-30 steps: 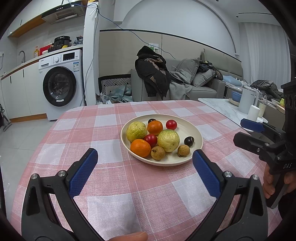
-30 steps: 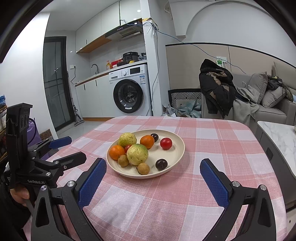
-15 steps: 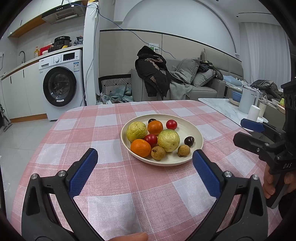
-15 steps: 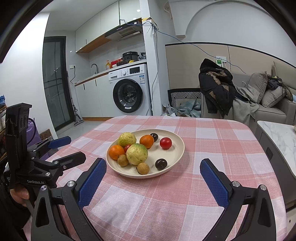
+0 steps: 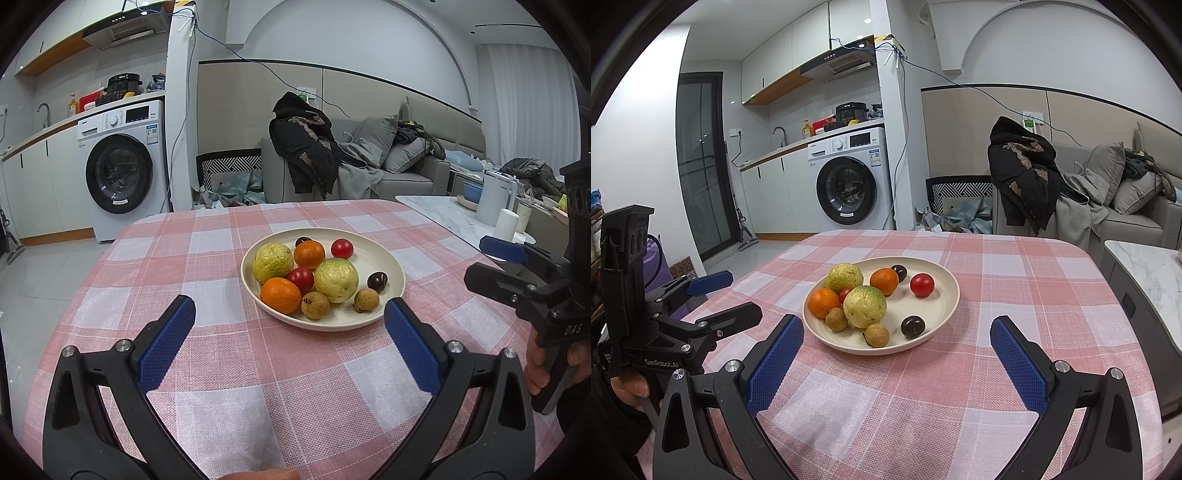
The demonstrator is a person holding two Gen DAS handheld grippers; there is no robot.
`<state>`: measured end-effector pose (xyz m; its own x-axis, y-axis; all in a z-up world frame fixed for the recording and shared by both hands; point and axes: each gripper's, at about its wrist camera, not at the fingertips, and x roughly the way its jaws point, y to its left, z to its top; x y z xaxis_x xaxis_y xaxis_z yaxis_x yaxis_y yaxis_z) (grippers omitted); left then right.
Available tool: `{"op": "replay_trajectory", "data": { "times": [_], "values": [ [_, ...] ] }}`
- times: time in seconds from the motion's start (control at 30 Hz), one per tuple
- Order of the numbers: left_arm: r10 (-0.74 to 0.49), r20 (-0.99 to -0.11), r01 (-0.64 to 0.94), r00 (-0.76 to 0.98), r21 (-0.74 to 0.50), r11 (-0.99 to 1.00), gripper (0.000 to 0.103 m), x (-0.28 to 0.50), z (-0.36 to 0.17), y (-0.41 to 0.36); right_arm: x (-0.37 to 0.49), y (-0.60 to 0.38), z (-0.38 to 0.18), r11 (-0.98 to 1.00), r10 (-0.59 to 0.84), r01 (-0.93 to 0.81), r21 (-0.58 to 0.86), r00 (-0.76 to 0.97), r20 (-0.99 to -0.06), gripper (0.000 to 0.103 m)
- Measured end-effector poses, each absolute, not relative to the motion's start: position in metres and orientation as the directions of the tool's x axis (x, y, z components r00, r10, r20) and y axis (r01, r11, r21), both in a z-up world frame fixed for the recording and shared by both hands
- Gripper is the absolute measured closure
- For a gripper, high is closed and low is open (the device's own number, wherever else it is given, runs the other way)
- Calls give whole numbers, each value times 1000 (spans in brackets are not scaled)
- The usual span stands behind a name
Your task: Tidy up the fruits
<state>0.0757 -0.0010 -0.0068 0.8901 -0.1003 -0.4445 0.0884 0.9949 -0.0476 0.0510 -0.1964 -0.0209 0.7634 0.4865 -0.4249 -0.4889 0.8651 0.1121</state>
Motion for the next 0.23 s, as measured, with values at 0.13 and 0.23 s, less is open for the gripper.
{"op": "replay_trajectory", "data": {
  "times": [0.13,0.23],
  "values": [
    [-100,-441,87,892,-49,995,1,76,-6,-1,51,-196,-21,865,486,-489,111,764,-424,0],
    [-97,-445,84,890,-49,995,1,76,-6,1,51,-196,-21,865,486,-489,111,764,-425,0]
  ]
}}
